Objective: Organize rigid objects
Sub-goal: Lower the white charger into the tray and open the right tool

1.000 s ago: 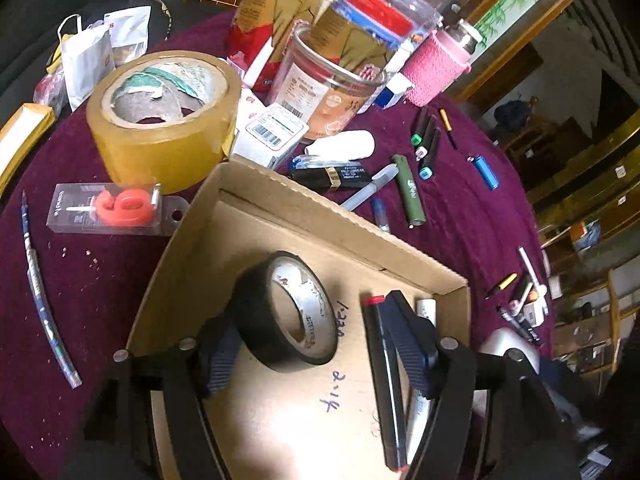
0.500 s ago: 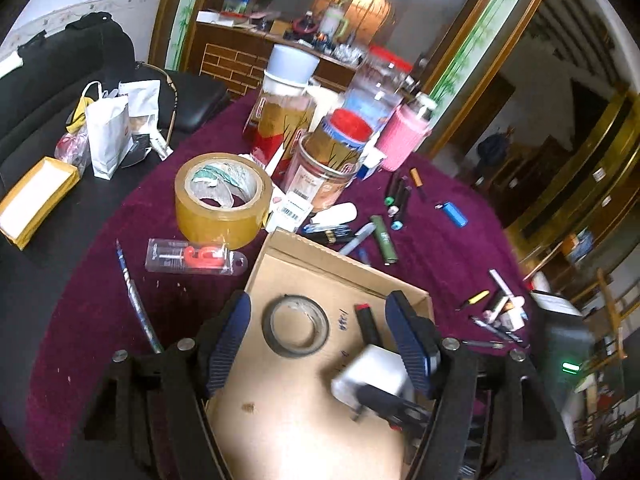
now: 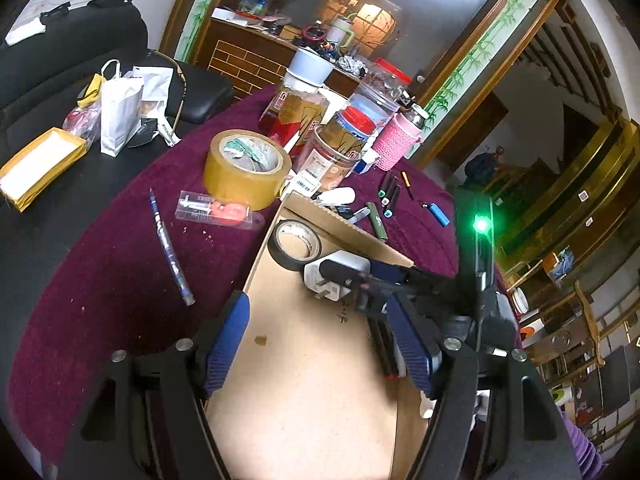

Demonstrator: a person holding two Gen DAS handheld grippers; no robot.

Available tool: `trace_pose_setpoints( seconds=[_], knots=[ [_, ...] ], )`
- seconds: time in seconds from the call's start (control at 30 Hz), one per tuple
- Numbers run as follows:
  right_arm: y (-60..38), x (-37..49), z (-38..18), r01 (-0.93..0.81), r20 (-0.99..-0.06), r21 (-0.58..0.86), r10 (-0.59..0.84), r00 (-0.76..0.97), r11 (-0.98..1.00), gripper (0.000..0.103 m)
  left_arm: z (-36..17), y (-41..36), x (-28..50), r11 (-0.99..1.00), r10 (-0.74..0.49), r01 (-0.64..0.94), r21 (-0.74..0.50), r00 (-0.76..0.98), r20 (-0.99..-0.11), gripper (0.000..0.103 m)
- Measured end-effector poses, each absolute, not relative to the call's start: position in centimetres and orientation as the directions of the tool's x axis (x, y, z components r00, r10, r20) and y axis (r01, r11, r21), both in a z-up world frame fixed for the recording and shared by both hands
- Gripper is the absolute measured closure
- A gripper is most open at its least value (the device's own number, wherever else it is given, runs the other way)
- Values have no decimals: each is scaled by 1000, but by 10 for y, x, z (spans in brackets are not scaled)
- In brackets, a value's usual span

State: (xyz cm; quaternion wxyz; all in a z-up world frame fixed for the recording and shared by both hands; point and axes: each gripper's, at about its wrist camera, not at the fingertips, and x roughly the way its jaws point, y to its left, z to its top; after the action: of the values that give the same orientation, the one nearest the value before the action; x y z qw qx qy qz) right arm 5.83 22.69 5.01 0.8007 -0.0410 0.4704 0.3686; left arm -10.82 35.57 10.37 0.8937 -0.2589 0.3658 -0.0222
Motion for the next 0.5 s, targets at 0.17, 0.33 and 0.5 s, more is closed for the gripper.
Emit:
trace_pose_setpoints(
  seconds=[0.17,0.33,0.5],
  knots=[
    [193,52,75,-577,-717,408,639,277,707,24,103,353,-116,863,-227,-152,-482,735,-639,32],
    [141,36,95,-551,-711,377,614,343,745,24,106,342,-122,865,-228,-149,-479,734,-640,31],
    [77,20,101,-516,-722,256,517,460,818,22,110,315,-123,879,-249,-114,-463,720,-648,24]
  ],
)
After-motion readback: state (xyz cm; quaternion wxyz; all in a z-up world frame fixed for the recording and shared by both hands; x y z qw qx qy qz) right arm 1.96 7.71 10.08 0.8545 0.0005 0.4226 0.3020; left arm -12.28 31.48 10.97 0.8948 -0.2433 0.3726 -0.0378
